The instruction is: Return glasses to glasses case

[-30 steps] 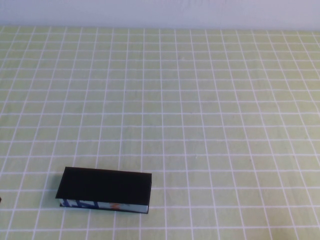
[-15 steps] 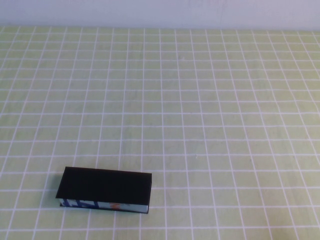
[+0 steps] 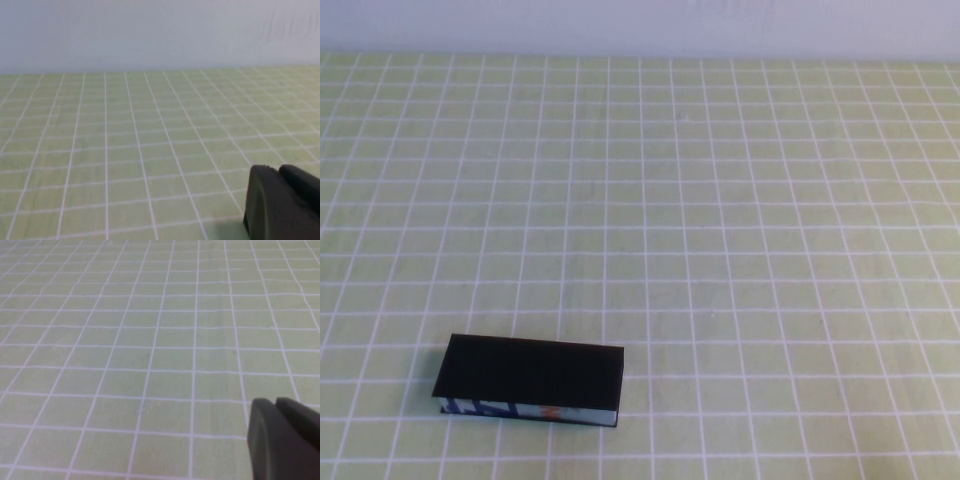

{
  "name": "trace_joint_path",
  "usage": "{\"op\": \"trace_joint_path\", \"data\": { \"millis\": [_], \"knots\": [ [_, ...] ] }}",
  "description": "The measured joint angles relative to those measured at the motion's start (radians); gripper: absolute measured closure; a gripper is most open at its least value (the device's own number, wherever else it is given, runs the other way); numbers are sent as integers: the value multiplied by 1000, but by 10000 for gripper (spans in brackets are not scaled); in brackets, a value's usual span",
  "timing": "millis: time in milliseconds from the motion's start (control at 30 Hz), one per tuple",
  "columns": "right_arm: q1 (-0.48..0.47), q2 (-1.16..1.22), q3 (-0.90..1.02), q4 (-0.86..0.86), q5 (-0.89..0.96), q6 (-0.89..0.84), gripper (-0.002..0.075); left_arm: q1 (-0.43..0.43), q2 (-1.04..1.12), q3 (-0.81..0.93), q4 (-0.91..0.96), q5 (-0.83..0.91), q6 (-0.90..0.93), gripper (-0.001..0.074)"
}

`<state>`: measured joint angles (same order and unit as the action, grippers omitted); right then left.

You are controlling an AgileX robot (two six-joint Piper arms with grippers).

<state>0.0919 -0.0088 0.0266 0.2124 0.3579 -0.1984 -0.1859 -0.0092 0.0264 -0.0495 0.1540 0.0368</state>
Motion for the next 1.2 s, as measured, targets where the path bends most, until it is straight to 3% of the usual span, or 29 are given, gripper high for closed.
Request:
{"op": "trace_joint_path", "data": {
  "millis": [267, 1200],
  "knots": [
    [0, 0, 0, 0, 0, 0, 737, 0, -1, 0, 19, 214, -2, 738],
    [0, 0, 0, 0, 0, 0, 737, 0, -2, 0, 21, 232, -4, 738]
  ]
}}
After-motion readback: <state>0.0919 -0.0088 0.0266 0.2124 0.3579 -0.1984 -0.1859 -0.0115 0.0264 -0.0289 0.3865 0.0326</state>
